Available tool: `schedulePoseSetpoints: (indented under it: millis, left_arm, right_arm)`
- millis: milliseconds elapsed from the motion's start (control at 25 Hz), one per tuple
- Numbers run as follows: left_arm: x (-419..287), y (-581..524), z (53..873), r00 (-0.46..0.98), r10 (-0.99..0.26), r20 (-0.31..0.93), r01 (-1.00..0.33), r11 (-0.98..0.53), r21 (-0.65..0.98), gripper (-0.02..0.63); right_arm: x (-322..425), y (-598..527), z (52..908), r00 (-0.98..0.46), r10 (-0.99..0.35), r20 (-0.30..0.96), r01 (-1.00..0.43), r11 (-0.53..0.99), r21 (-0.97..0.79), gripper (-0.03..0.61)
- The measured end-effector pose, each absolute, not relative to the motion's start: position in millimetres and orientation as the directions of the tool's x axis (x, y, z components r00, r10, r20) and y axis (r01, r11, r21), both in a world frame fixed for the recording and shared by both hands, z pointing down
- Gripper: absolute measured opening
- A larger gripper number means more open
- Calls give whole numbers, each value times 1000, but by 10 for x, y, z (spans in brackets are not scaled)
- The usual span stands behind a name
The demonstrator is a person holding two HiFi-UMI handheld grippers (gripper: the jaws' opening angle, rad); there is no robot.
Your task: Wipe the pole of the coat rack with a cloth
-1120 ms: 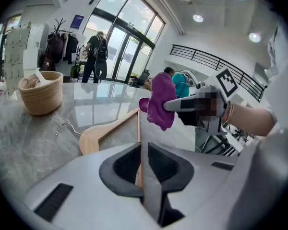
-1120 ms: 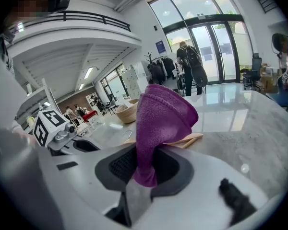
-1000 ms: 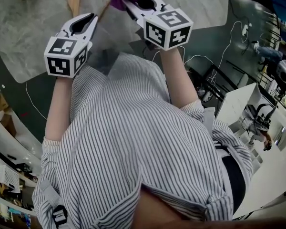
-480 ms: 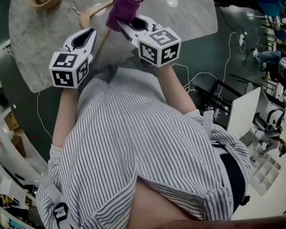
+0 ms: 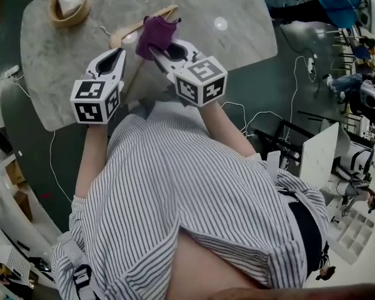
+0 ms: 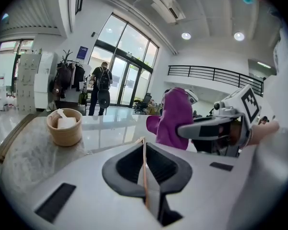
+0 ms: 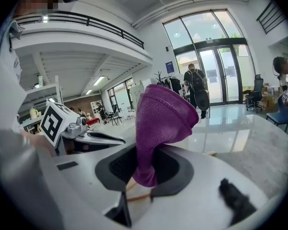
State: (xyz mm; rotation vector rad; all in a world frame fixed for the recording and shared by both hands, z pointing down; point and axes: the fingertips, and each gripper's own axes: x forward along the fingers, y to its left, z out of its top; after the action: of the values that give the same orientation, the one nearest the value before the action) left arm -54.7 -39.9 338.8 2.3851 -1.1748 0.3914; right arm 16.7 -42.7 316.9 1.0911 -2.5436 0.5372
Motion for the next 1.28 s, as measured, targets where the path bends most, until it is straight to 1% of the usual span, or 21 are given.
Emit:
schedulePoseSetpoints:
  millis: [120,320,600,840,1040,1280]
  left_arm:
    - [-559,-390,3307,575,-706,413,-818,-502,281,28]
    - [-519,-471,3183,526,-759,384,-850,-452,270,28]
    - [-455,-525,3163,489,-792,367,-870,-408,278,28]
    - [-400,-556,3263,479,-783,397,-876,-392,283,28]
    - [-350,-592,3245,472,-784,403,-880,-395,263,28]
    - [-342,-618,3294,468,-784,408,-882,-384,274,28]
  right_arm:
    - [148,-403,3132,-680,-608,410,-723,647,-240,82]
    - [238,-512,2970,-706,-626,331,-707,652,-274,83]
    - [359,-633,2860,-726,-638,255,-687,663,-296,82]
    - [334,-628,2938,-750,-606,266,-662,684,-308,81]
    - [334,-629,2984,-763,-583,281,-647,697,-309,81]
    - [303,-643,3048,-771,-559,305,-635,715,-293,81]
